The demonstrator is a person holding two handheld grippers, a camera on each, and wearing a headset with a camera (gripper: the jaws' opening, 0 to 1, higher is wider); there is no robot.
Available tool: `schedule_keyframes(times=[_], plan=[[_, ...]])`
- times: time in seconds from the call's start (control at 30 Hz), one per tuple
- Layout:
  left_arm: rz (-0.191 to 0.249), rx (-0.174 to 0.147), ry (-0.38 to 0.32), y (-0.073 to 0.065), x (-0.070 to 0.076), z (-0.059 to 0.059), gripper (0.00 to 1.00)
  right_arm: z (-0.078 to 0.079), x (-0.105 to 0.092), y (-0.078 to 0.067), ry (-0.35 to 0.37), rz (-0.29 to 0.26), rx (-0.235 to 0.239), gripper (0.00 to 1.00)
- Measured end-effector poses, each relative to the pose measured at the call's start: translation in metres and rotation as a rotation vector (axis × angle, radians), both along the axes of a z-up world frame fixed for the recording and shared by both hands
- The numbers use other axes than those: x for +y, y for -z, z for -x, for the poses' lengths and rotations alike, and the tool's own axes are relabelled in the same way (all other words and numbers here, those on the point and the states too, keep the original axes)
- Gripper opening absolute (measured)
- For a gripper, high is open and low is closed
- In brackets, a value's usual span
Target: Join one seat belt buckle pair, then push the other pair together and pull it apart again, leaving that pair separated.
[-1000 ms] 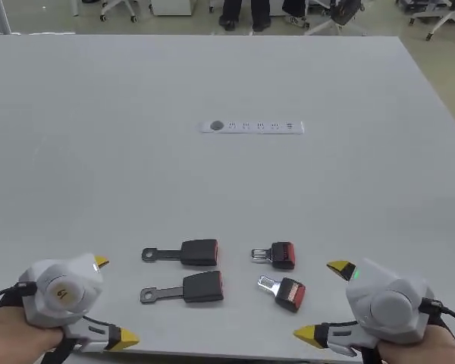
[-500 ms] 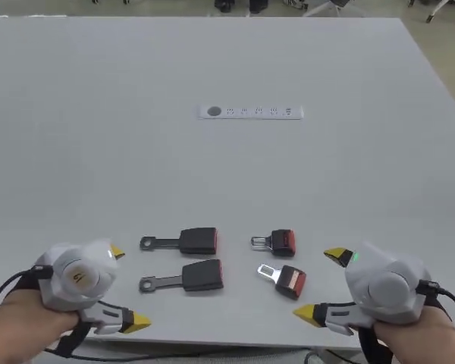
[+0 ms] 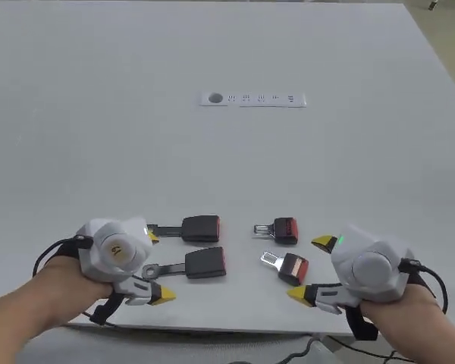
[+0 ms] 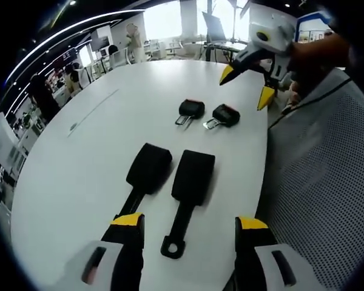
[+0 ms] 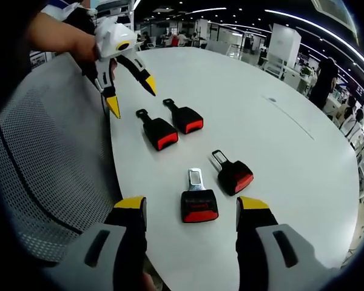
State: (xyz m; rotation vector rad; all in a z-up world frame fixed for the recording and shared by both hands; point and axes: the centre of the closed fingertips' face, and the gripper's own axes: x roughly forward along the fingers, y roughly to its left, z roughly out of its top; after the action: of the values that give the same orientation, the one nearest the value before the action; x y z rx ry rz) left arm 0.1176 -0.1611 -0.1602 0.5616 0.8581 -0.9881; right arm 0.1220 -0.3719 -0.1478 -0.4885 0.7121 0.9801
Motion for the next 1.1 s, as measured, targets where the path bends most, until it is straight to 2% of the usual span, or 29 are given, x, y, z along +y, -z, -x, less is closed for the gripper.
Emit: schedule_keyframes(times=[0.17, 0.27, 0.33, 0.43, 0.6, 0.67, 0.73, 0.8, 0.83, 0.93, 1.1], plan=[[-0.005, 0.005, 0.019, 0.006, -0.010, -0.003, 0.59, -0.002, 0.005, 0.007, -0.007, 0.009, 0.016, 0.56], [-0.007, 0.007, 0.030, 0.005, -0.017, -0.005, 0.56, -0.001, 0.007, 0.010, -0.024, 0.023, 0.019, 0.54], [-0.009, 0.008, 0.035, 0.007, -0.021, -0.011, 0.56, -0.003, 0.006, 0.017, -0.033, 0.040, 0.022, 0.53], [-0.005, 0.011, 0.040, 0.008, -0.027, -0.014, 0.56, -0.004, 0.004, 0.019, -0.031, 0.050, 0.035, 0.50], [-0.017, 0.024, 0.068, 0.013, -0.034, -0.015, 0.54, -0.004, 0.002, 0.019, -0.029, 0.062, 0.046, 0.48], [-0.027, 0.027, 0.080, 0.015, -0.036, -0.016, 0.53, -0.004, 0.001, 0.023, -0.036, 0.069, 0.054, 0.47], [-0.034, 0.028, 0.095, 0.017, -0.039, -0.016, 0.51, -0.004, 0.000, 0.024, -0.041, 0.072, 0.055, 0.47], [-0.037, 0.054, 0.107, 0.021, -0.042, -0.014, 0.43, -0.004, 0.000, 0.026, -0.046, 0.073, 0.062, 0.44], [-0.042, 0.052, 0.115, 0.024, -0.043, -0.014, 0.41, -0.004, 0.000, 0.026, -0.050, 0.070, 0.064, 0.43], [-0.058, 0.048, 0.126, 0.026, -0.045, -0.015, 0.43, -0.006, -0.001, 0.030, -0.057, 0.078, 0.073, 0.42], [-0.052, 0.051, 0.130, 0.028, -0.048, -0.020, 0.43, -0.010, -0.001, 0.035, -0.079, 0.097, 0.078, 0.42]])
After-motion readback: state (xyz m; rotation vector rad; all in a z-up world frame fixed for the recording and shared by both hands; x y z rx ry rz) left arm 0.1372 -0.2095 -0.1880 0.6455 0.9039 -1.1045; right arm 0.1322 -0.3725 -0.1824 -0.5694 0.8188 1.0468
